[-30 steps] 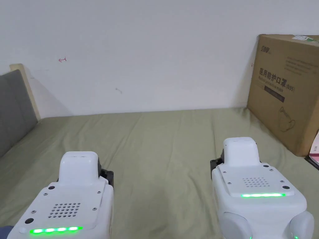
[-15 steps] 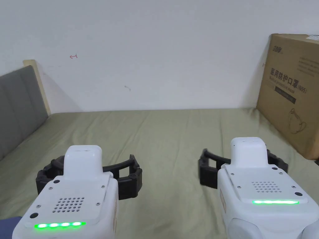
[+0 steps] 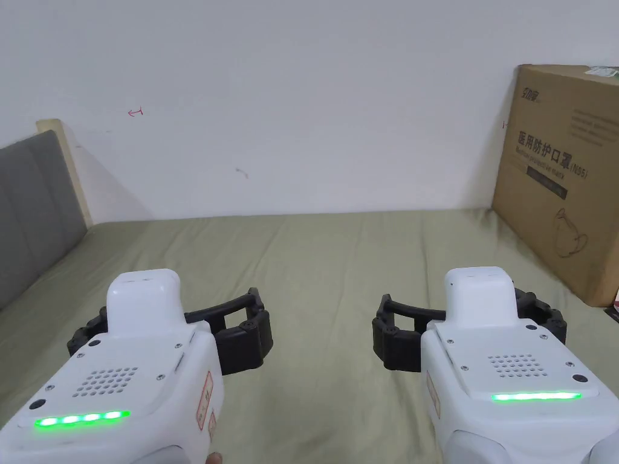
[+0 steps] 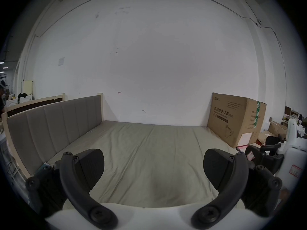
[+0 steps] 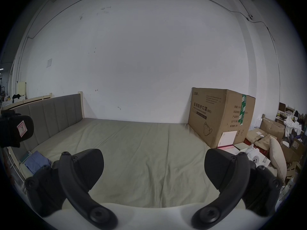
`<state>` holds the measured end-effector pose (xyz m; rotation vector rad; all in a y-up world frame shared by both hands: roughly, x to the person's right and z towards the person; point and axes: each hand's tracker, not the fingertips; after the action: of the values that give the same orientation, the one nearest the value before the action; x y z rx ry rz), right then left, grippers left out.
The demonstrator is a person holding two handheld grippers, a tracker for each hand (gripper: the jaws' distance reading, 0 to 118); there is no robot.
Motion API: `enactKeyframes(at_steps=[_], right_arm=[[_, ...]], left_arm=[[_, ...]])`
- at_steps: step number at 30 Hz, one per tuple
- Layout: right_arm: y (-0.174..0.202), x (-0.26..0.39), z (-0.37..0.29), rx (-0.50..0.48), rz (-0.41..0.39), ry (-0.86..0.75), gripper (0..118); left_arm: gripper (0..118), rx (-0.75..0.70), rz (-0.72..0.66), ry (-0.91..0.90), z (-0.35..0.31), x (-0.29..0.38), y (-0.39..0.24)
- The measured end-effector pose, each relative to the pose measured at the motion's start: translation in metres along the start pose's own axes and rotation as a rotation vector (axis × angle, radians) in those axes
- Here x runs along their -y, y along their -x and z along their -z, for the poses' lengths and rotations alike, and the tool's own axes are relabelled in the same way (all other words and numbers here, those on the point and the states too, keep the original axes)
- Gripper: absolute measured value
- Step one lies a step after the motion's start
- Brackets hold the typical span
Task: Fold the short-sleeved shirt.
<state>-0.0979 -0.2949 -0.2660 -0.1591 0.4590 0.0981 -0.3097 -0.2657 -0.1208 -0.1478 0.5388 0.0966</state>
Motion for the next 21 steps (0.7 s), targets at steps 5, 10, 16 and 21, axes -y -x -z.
enactKeyframes(at_steps=[5,10,16,21], right_arm=[[-0.001,0.0,0.002,0.001,0.013,0.01,118],[0.001,0.002,0.005,0.014,-0.011,0.025,118],[0.0,0.002,0.003,0.011,-0.003,0.035,118],[-0.003,0.002,0.005,0.018,0.001,0.041,118]], left_arm=[[118,-0.15,0.062,-0.02,0.001,0.0,-0.01],[118,-0.001,0.086,-0.01,0.001,0.003,-0.007],[118,-0.007,0.074,0.002,0.003,0.006,-0.012],[118,-0.033,0.07,-0.025,0.002,0.014,-0.017]])
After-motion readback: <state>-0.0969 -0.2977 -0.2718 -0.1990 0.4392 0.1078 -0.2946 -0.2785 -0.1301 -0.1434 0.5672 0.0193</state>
